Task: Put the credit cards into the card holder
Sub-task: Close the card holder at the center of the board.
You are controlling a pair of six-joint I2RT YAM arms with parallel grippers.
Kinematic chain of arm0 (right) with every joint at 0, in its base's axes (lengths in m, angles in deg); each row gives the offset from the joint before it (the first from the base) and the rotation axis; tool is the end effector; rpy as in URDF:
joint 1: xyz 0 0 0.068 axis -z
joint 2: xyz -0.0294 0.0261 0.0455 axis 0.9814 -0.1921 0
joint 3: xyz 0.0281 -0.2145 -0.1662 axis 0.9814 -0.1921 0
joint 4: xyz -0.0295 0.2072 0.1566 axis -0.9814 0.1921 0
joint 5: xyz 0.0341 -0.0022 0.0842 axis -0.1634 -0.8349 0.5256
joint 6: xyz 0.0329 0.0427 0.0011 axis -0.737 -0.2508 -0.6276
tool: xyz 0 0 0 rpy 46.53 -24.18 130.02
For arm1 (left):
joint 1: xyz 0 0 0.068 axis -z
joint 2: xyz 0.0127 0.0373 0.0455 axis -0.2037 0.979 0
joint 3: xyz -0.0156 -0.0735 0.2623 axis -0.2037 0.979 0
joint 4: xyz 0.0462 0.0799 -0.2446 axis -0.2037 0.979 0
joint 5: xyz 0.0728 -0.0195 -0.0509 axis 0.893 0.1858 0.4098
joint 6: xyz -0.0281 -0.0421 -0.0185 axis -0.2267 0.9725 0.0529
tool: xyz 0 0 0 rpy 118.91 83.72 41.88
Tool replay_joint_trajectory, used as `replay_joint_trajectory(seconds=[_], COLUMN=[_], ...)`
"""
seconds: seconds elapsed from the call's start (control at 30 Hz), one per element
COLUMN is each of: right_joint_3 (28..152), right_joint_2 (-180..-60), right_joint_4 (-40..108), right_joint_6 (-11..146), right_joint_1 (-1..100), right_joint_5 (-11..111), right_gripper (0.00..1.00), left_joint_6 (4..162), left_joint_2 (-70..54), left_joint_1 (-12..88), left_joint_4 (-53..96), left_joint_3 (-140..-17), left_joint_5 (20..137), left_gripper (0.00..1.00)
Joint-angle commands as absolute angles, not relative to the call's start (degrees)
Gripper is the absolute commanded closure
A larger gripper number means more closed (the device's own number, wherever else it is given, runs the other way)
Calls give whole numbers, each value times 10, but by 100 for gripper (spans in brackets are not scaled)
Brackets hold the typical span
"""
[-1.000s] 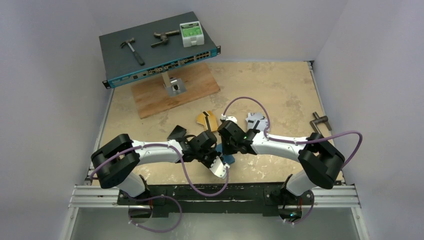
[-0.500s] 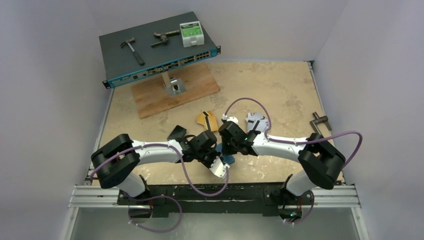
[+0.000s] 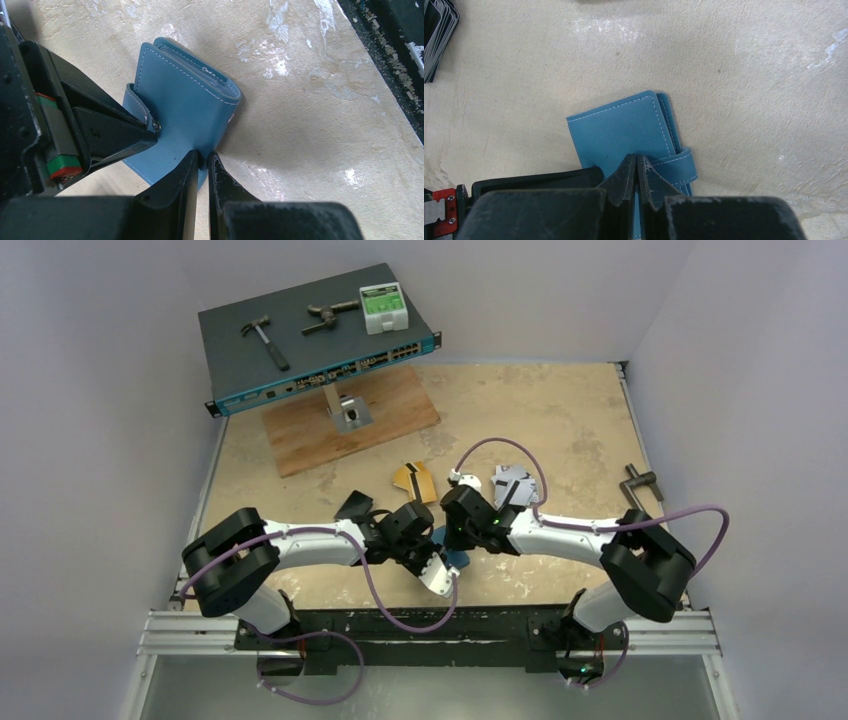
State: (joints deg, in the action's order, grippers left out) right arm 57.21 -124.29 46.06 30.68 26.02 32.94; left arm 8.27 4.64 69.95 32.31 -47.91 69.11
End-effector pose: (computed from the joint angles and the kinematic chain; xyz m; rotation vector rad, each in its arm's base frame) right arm 0.1750 0.2216 0.1664 -0.1427 2.5710 0.4651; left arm 0.1415 -0.2484 0.1532 2.2341 1.1187 -0.3521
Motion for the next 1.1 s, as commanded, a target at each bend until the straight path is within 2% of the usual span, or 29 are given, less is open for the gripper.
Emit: replay_joint_trajectory(seconds=[0.0, 0.67, 1.07], right_joint_3=[538, 465, 383], right_joint_2=[-1237, -1257, -1211], right_joint_4=[506, 443, 421], right_joint_6=[288, 228, 143], right_joint_1=[258, 220, 193], right_joint_5=[319, 325, 295], right_gripper=[100, 100, 100], left_joint_6=[93, 95, 99], left_joint_2=[41, 49, 54], left_joint_1=[696, 696, 696], left_joint_4=[334, 339, 341], left_joint_3=[-483, -491, -493], left_joint_5=[679, 683, 688], left_gripper=[100, 100, 100])
